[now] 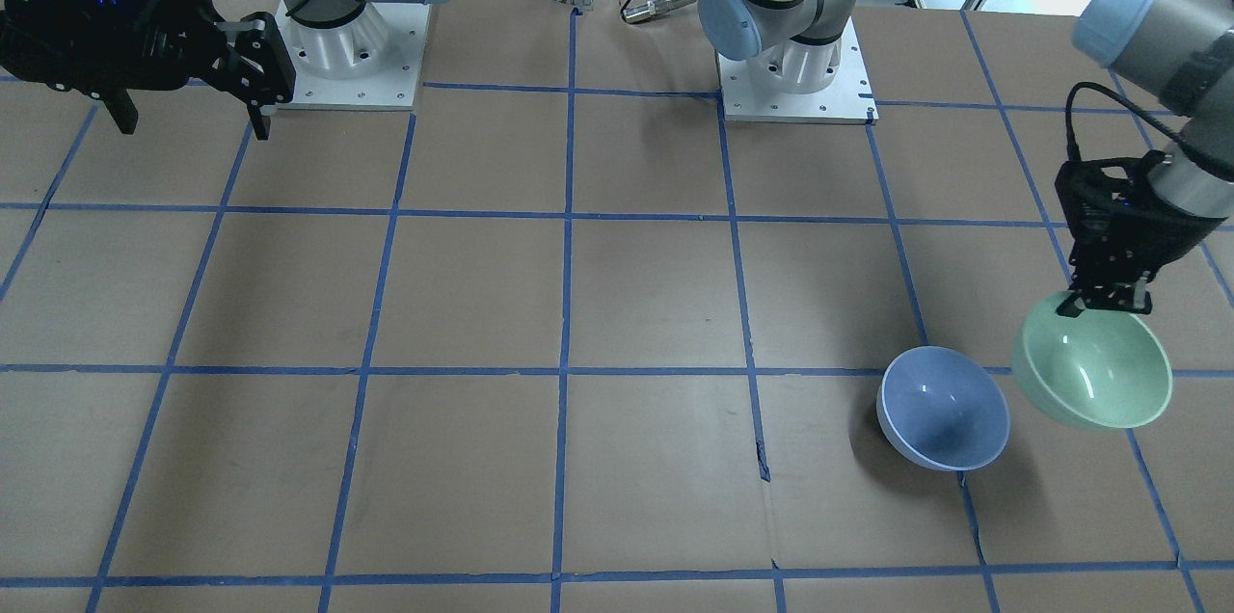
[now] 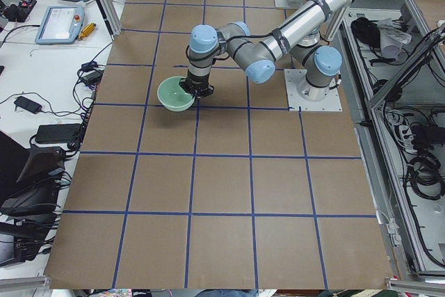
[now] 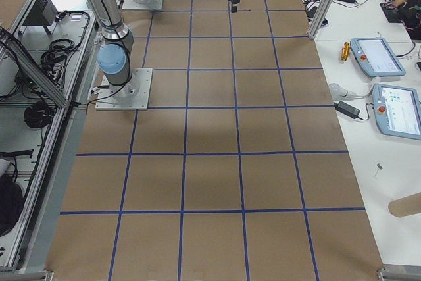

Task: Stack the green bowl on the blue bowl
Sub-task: 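Lift the green bowl and carry it over the light blue bowl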

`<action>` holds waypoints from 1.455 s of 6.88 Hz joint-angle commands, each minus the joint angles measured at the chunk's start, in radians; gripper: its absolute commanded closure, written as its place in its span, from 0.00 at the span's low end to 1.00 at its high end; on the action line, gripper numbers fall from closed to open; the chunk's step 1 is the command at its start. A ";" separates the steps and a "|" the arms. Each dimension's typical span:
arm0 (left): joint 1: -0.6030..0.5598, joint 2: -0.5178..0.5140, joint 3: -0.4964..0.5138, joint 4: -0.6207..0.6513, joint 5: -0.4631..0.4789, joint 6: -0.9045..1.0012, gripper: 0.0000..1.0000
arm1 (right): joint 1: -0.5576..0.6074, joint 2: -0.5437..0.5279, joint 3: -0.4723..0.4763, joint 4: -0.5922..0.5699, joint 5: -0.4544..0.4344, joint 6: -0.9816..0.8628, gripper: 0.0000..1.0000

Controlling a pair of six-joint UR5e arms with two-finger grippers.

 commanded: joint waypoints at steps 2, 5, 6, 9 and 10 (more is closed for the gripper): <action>-0.124 -0.029 -0.020 0.007 -0.002 -0.164 1.00 | 0.000 0.000 0.000 0.000 0.000 0.000 0.00; -0.123 -0.034 -0.063 0.016 0.006 -0.242 1.00 | 0.000 0.000 0.000 0.000 0.000 0.000 0.00; -0.126 -0.035 -0.066 0.017 0.006 -0.242 1.00 | 0.000 0.000 0.000 0.000 0.000 0.000 0.00; -0.127 -0.041 -0.063 0.025 0.007 -0.257 0.42 | 0.000 0.000 0.000 0.000 0.000 0.000 0.00; -0.130 -0.038 -0.060 0.025 0.010 -0.289 0.00 | 0.000 0.000 0.000 0.000 0.000 0.000 0.00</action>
